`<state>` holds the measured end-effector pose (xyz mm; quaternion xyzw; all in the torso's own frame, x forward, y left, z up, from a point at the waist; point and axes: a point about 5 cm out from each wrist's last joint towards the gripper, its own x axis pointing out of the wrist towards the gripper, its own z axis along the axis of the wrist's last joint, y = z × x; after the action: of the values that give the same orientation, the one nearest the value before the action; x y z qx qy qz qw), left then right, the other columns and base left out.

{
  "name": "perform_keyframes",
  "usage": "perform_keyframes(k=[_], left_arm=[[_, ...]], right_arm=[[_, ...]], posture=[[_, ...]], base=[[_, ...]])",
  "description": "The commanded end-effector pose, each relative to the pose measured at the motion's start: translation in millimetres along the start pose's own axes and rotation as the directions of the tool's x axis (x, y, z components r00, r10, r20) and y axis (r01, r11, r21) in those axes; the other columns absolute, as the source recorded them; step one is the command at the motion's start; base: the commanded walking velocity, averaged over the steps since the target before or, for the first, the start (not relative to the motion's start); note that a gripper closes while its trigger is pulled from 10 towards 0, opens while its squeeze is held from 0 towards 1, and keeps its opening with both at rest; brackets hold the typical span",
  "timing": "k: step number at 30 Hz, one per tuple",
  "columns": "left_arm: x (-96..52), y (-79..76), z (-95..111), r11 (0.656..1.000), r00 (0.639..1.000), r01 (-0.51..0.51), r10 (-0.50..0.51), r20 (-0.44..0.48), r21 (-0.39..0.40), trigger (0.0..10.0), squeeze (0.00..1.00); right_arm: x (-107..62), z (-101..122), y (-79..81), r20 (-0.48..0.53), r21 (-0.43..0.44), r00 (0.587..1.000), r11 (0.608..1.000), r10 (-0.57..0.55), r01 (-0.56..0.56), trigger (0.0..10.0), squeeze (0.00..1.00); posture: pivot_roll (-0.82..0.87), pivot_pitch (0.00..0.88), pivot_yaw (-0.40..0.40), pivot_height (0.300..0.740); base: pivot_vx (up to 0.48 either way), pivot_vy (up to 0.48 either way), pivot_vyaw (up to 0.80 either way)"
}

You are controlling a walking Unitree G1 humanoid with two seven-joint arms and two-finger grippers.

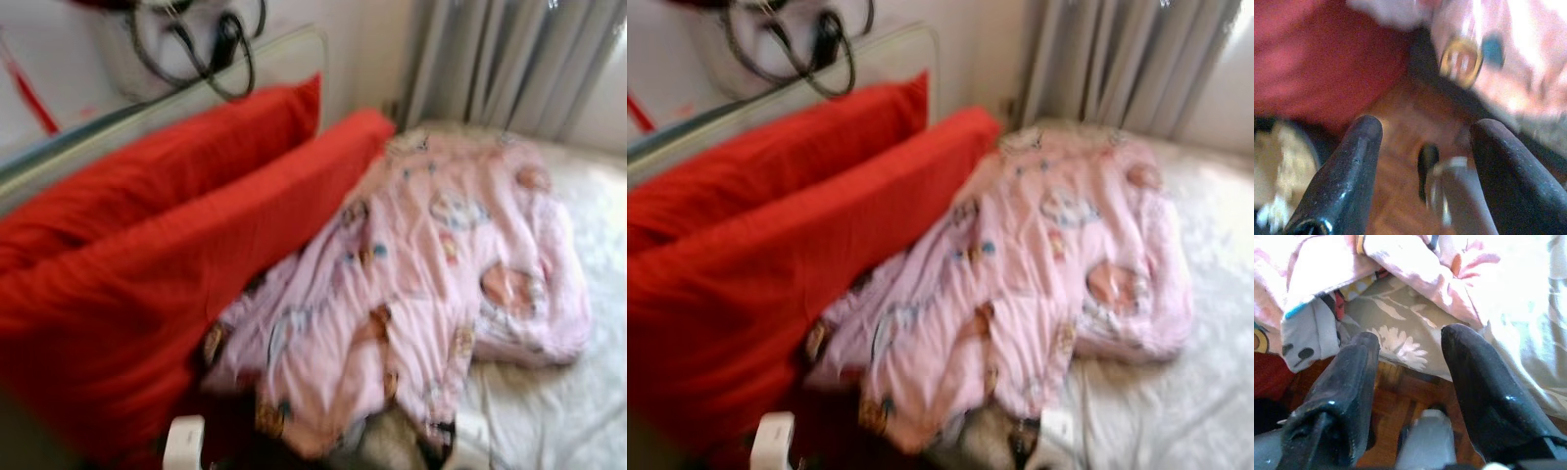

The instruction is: Clean up the room

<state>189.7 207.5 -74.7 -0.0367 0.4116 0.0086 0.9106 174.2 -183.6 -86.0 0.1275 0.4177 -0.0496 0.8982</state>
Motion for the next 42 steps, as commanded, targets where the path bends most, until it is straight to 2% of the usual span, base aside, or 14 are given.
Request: perform_keyframes(k=[1,9,12,13,14,15,16,17,19,24,28,35,37,42], left_arm=[[-0.2,-4.3,-3.3,1.0,1.0,0.011,-0.011,0.0,-0.001,10.0,0.0],[-1.7,-6.0,5.8,0.999,0.992,0.032,-0.028,0.126,-0.026,10.0,0.0],[-2.8,-7.5,9.1,0.997,0.982,0.05,-0.037,0.186,-0.064,10.0,0.0],[-3.2,-7.8,9.8,0.996,0.979,0.053,-0.038,0.2,-0.073,10.0,0.0],[-3.2,-7.8,9.8,0.996,0.979,0.053,-0.038,0.2,-0.073,10.0,0.0],[1.7,-22.3,61.1,0.994,0.916,0.101,-0.079,0.392,-0.036,10.0,0.0],[0.3,-29.1,81.8,0.993,0.878,0.119,-0.099,0.469,-0.014,10.0,0.0],[-1.8,-34.2,93.6,0.991,0.848,0.134,-0.116,0.517,0.002,10.0,0.0],[-5.2,-36.4,99.0,0.989,0.821,0.145,-0.128,0.557,0.014,10.0,0.0],[-11.9,-34.0,99.6,0.985,0.78,0.166,-0.155,0.606,0.038,10.0,0.0],[-15.5,-30.0,101.7,0.986,0.77,0.16,-0.147,0.621,0.035,10.0,0.0],[-15.2,-26.5,99.3,0.989,0.787,0.146,-0.128,0.604,0.019,10.0,0.0],[-15.7,-26.6,100.4,0.989,0.784,0.148,-0.129,0.607,0.018,10.0,0.0],[-15.6,-27.9,103.3,0.989,0.783,0.149,-0.126,0.609,0.014,10.0,0.0]], right_arm=[[-2.5,-1.2,-9.6,0.007,0.004,1.0,1.0,-0.03,0.03,10.0,0.0],[-4.5,11.4,-9.3,0.16,0.003,0.987,1.0,-0.022,0.022,10.0,0.0],[-5.7,15.3,-9.0,0.208,-0.004,0.978,1.0,-0.006,0.007,10.0,0.0],[-1.3,45.0,-0.5,0.314,-0.03,0.949,0.999,0.023,-0.014,10.0,0.0],[-1.3,45.0,-0.5,0.314,-0.03,0.949,0.999,0.023,-0.014,10.0,0.0],[-0.9,88.0,10.3,0.467,-0.073,0.882,0.997,0.056,-0.024,10.0,0.0],[-2.2,98.3,11.9,0.508,-0.08,0.86,0.997,0.058,-0.02,10.0,0.0],[-3.6,101.1,11.1,0.524,-0.092,0.85,0.996,0.056,-0.009,10.0,0.0],[-6.0,104.0,9.6,0.548,-0.111,0.835,0.994,0.05,0.014,10.0,0.0],[-9.9,104.2,13.0,0.582,-0.152,0.807,0.988,0.096,-0.007,10.0,0.0],[-10.2,103.7,17.1,0.577,-0.17,0.809,0.985,0.113,-0.017,10.0,0.0],[-9.6,99.3,22.0,0.574,-0.147,0.811,0.989,0.11,-0.031,10.0,0.0],[-10.8,100.5,26.8,0.592,-0.139,0.795,0.988,0.132,-0.061,10.0,0.0],[-9.3,99.7,31.5,0.581,-0.142,0.803,0.988,0.134,-0.063,10.0,0.0]], posture=[[0.07,0.013,0.03,0.74],[0.07,0.013,0.024,0.74],[0.06,0.008,0.02,0.74],[0.06,0.005,0.018,0.74],[0.06,0.005,0.018,0.74],[0.06,0.0,0.014,0.74],[0.06,0.0,0.013,0.74],[0.06,0.0,0.011,0.74],[0.07,0.0,0.01,0.74],[0.05,0.0,0.014,0.74],[0.05,0.0,0.016,0.735],[0.05,0.0,0.019,0.69],[0.05,0.0,0.021,0.69],[0.06,0.0,0.017,0.69]], base=[[0.0,0.0,0.0],[0.0,0.0,0.0],[0.0,0.0,0.0],[0.0,0.0,0.0],[0.0,0.0,0.0],[0.0,0.0,0.0],[0.0,0.0,0.0],[0.0,0.0,0.0],[0.0,0.0,0.0],[0.0,0.0,0.0],[0.0,0.0,0.0],[0.0,0.0,0.0],[0.0,0.0,0.0],[0.0,0.0,0.0]])
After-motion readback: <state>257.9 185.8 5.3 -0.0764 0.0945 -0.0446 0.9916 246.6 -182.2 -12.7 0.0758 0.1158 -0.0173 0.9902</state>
